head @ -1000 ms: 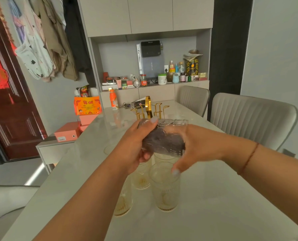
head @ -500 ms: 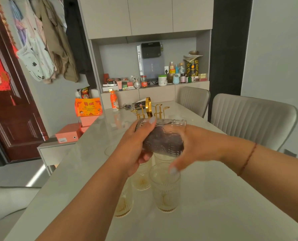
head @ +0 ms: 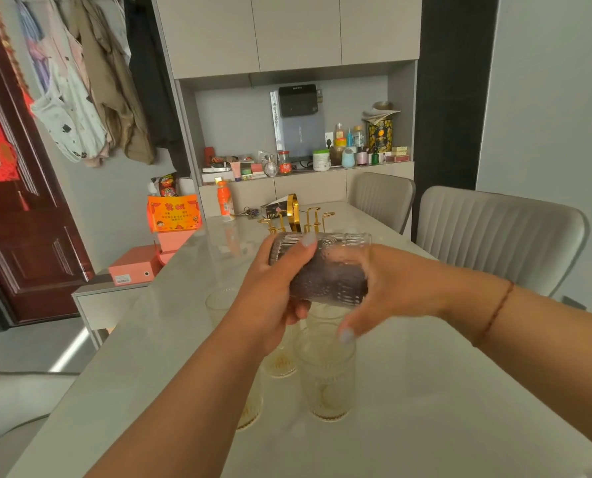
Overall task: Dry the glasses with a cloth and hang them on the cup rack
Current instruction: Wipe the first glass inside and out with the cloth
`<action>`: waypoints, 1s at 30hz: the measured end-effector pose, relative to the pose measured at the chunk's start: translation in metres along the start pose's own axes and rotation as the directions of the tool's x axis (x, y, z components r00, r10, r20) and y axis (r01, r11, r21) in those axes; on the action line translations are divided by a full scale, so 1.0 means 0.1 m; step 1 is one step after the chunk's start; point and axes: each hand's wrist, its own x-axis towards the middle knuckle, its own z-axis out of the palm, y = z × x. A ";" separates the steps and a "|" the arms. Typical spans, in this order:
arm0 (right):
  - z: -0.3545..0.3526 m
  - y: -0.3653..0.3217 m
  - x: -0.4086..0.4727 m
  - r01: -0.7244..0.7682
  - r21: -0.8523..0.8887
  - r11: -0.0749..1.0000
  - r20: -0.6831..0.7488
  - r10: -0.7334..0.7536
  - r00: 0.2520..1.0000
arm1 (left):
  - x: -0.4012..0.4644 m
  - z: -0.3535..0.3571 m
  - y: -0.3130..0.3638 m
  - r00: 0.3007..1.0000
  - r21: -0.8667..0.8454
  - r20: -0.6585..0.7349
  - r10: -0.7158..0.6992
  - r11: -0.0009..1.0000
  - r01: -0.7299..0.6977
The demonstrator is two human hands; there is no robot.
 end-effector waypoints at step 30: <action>-0.05 -0.02 0.07 0.137 -0.215 0.967 0.019 -0.136 0.991 | 0.05 -0.06 0.03 0.998 -0.033 0.012 0.056 0.998 -0.055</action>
